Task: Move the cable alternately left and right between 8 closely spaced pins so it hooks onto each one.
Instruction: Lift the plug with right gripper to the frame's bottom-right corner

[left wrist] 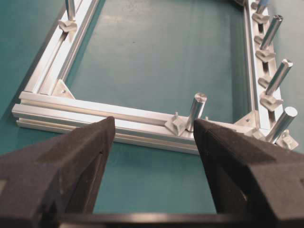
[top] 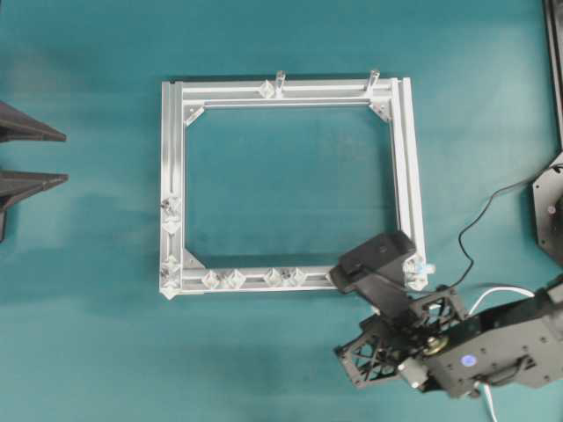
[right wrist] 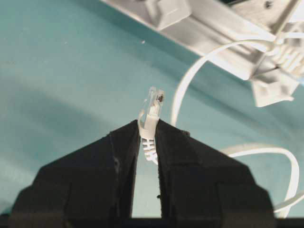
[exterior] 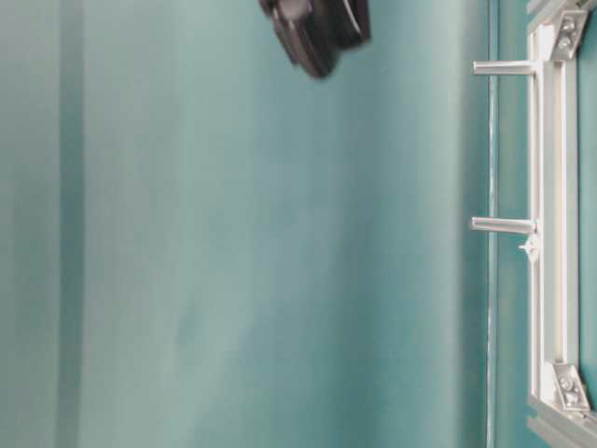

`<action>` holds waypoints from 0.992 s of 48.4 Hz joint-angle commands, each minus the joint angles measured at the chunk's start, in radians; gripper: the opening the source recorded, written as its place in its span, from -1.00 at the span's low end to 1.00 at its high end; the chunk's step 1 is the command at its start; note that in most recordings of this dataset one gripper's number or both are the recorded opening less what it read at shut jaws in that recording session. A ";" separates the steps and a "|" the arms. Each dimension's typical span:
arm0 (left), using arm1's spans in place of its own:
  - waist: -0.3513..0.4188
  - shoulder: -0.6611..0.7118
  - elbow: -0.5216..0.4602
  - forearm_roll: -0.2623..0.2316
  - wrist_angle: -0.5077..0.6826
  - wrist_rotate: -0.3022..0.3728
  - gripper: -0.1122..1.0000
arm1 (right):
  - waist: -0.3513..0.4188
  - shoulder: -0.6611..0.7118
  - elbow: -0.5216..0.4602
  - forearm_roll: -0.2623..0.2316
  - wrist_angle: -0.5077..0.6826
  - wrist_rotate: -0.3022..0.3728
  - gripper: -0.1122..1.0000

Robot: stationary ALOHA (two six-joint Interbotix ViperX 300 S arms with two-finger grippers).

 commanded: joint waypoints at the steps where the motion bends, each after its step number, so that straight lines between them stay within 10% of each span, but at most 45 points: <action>1: -0.002 0.011 -0.008 0.002 -0.009 -0.021 0.49 | -0.003 -0.054 0.009 -0.023 -0.003 0.026 -0.57; 48: -0.003 0.011 -0.005 0.002 -0.009 -0.031 0.49 | -0.138 -0.081 0.051 -0.054 -0.026 0.089 -0.57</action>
